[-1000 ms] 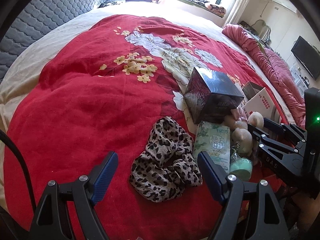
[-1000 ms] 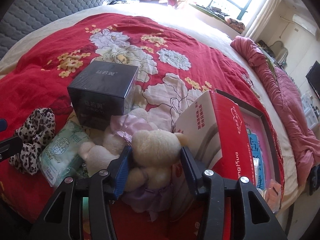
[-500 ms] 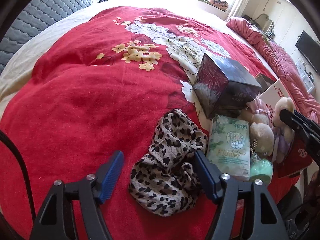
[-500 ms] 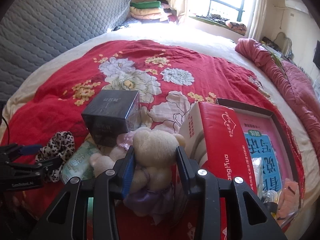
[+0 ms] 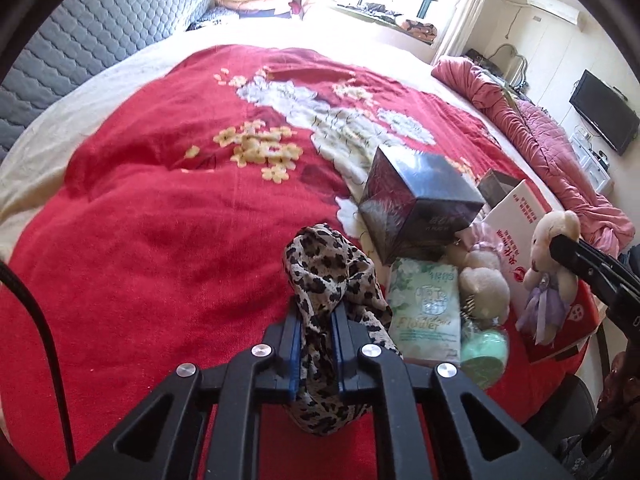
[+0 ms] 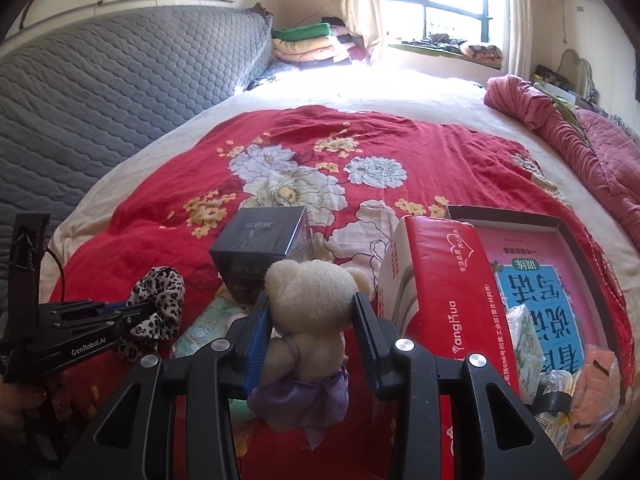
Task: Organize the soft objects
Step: 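Carry the scrunchie and teddy bear over the pink book box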
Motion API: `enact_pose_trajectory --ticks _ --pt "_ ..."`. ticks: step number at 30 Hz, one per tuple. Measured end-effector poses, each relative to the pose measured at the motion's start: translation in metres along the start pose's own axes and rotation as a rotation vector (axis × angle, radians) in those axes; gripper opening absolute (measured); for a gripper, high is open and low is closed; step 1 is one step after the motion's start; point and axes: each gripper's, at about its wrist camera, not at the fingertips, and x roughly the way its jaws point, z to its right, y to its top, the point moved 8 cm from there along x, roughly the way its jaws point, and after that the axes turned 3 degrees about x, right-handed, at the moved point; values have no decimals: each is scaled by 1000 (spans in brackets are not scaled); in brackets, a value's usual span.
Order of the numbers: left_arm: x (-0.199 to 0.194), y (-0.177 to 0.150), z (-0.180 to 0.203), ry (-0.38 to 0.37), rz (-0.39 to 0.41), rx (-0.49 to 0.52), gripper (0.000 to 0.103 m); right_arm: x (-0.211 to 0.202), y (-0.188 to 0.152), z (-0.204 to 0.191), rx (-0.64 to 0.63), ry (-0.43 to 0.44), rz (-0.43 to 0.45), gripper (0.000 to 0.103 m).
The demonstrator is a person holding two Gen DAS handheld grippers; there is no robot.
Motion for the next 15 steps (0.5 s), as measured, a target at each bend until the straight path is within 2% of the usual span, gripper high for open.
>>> enact_pose_trajectory --ticks 7,15 --pt "-28 8 10 41 74 26 13 -15 4 -2 4 28 31 41" --pt "-47 11 34 33 96 61 13 -36 11 3 23 51 78 41"
